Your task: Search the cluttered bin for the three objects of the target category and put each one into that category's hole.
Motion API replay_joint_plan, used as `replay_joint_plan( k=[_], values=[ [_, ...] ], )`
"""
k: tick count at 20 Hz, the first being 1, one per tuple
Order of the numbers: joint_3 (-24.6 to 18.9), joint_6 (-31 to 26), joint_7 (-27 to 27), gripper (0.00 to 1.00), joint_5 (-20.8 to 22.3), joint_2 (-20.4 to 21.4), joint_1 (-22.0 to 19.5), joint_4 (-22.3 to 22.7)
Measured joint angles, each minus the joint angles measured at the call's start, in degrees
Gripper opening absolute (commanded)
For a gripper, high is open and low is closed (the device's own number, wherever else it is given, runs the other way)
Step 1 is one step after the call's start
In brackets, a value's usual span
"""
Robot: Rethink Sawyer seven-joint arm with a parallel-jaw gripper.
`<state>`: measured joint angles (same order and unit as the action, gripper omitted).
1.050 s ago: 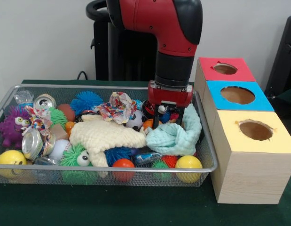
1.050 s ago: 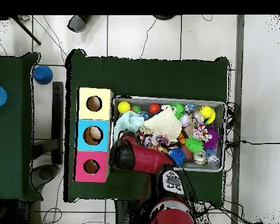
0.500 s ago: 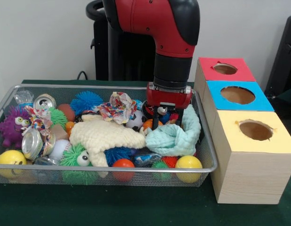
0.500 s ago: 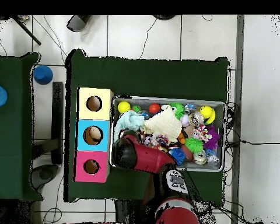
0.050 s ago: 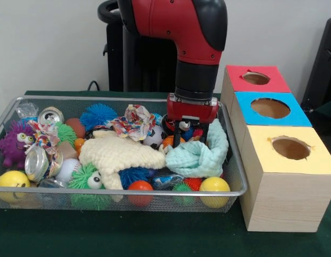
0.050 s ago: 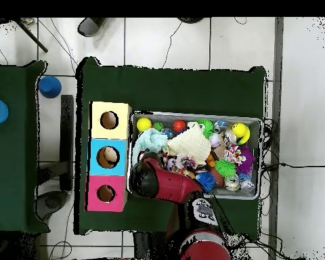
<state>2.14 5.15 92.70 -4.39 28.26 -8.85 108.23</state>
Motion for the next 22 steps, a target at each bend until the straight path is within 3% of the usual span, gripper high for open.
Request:
replay_joint_plan(
  k=[22],
  values=[
    [-0.2, 7.9, 0.0, 1.00, 0.2, -0.2, 0.2, 3.1]
  ],
)
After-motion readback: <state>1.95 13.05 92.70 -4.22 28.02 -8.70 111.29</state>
